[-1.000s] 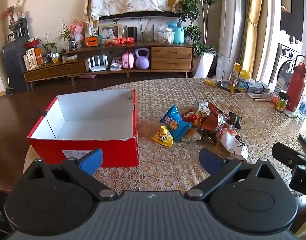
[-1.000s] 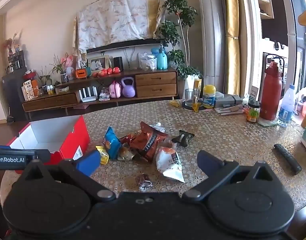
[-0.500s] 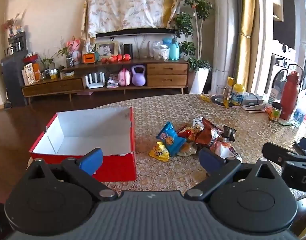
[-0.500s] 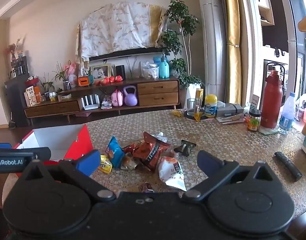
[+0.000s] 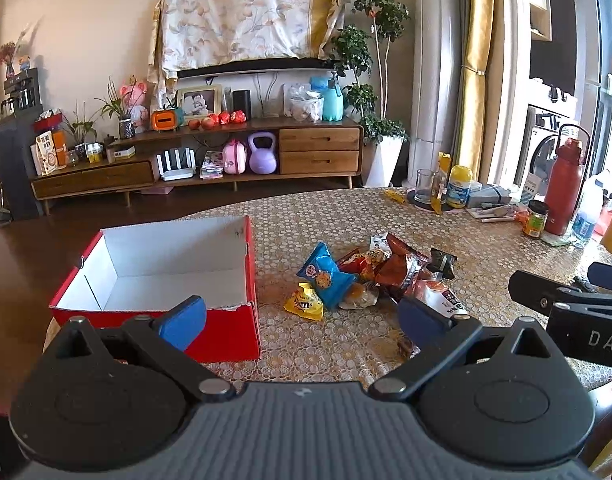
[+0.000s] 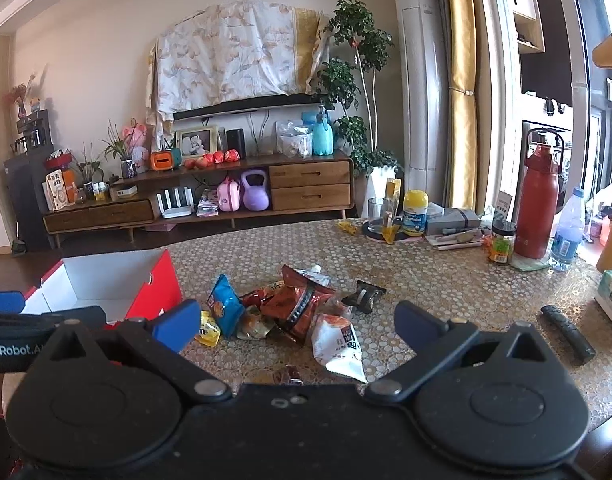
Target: Organize snacks
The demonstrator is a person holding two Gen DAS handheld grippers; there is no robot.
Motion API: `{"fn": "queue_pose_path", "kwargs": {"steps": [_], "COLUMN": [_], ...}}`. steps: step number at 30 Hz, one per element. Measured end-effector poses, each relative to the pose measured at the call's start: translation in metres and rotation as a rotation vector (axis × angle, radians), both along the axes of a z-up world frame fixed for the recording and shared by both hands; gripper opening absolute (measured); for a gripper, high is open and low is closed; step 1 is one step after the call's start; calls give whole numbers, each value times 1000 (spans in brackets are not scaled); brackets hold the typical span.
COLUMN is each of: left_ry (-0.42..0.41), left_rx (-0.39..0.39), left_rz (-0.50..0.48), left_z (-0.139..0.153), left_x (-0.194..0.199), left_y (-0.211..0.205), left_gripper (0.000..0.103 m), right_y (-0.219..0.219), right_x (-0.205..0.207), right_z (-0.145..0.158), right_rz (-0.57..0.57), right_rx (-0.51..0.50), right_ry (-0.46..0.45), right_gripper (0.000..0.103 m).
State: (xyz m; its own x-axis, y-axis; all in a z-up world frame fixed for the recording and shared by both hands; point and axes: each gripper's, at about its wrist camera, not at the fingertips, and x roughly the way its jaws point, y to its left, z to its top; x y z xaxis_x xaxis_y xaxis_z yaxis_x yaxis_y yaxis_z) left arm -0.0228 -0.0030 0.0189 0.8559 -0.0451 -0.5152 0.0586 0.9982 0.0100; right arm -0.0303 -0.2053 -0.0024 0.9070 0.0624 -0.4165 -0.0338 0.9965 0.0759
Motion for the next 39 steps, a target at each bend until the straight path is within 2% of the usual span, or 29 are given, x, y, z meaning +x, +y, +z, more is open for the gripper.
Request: {"fn": "queue_pose_path", "kwargs": {"steps": [7,19,39], "left_ry": [15,-8,-48], "left_rx": [-17,-34,-16], "left_rz": [-16,-12,-25], "left_z": [3,9,11], "left_x": [-5,-10,-13], "left_y": [-1,4,-3], "left_gripper": [103,103,103], "right_y": [-1,2,6], "right_x": [-1,-14,-18], "right_z": [1,10,16], "right_rz": [-1,-23,-17], "right_rx": [0,-24,-42], "right_ry": [0,-27,-27], "right_gripper": [103,103,103]}}
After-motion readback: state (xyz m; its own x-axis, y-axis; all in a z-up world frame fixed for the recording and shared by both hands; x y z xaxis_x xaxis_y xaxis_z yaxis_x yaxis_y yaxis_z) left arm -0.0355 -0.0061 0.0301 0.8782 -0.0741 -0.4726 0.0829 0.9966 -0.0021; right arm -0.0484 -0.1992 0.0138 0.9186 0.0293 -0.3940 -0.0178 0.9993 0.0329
